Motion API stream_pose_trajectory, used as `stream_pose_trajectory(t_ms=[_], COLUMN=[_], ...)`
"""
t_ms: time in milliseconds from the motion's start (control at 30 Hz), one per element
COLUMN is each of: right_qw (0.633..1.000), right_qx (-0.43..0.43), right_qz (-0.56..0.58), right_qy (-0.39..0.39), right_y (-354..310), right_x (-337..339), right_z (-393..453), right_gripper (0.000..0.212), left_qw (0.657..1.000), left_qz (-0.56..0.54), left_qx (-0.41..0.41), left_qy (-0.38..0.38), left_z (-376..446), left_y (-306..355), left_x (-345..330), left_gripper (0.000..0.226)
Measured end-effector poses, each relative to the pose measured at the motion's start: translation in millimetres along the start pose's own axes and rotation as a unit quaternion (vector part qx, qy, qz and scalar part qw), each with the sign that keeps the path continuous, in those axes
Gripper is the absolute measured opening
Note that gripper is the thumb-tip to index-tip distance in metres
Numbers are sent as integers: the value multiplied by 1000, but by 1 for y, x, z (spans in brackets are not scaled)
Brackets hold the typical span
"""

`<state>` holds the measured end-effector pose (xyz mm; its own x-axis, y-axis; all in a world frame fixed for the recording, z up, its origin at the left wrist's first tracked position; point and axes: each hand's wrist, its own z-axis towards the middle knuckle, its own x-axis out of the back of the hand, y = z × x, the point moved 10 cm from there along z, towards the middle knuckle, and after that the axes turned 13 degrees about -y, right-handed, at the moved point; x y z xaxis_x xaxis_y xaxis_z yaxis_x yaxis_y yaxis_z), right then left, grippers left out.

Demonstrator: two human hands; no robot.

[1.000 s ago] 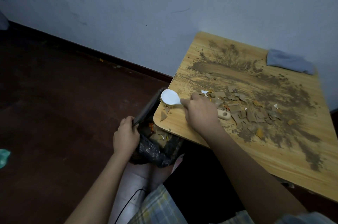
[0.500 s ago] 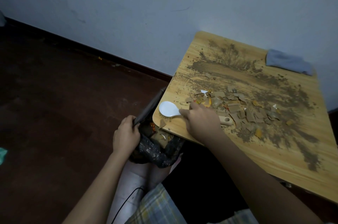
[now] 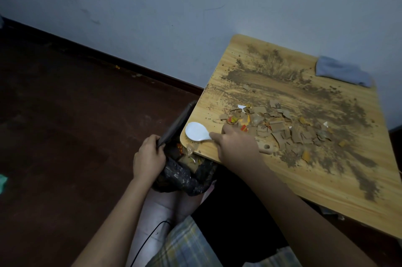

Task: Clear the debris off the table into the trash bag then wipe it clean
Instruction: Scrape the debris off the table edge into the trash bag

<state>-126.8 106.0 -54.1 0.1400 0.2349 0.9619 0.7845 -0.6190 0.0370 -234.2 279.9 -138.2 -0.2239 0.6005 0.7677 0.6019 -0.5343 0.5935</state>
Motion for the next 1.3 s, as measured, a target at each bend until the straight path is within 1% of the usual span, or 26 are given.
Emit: stream_pose_trajectory(t_ms=[433,667,767,900,1100,1200,1300], right_qw=[1000,999,999,994,967,965,977], right_qx=[19,31,-5,-101,-245,-252,-208], right_qz=[5,4,23,20,67,68,43], right_qy=[-4,5,23,25,16,-9,-20], right_y=[-8,-8,15,59,124,130,111], right_x=[-14,-9,2,12,19,13,4], right_z=[-19,-28,-21,-12,-3,0,2], right_gripper=[37,38,37,32,23,22,24], left_qw=[1000,1000,1000,1000,1000,1000,1000], left_qz=[-2,2,6,8,2,-2,-2], left_qx=[6,5,7,9,18,21,18], left_qy=[-2,-8,-12,-16,-20,-23,-23], left_z=[0,-2,-2,-4,-6,-6,-6], left_y=[-1,0,2,4,6,6,6], left_x=[-2,-4,-4,-3,-4,-5,-6], left_gripper=[7,9,10,10,12,11,10])
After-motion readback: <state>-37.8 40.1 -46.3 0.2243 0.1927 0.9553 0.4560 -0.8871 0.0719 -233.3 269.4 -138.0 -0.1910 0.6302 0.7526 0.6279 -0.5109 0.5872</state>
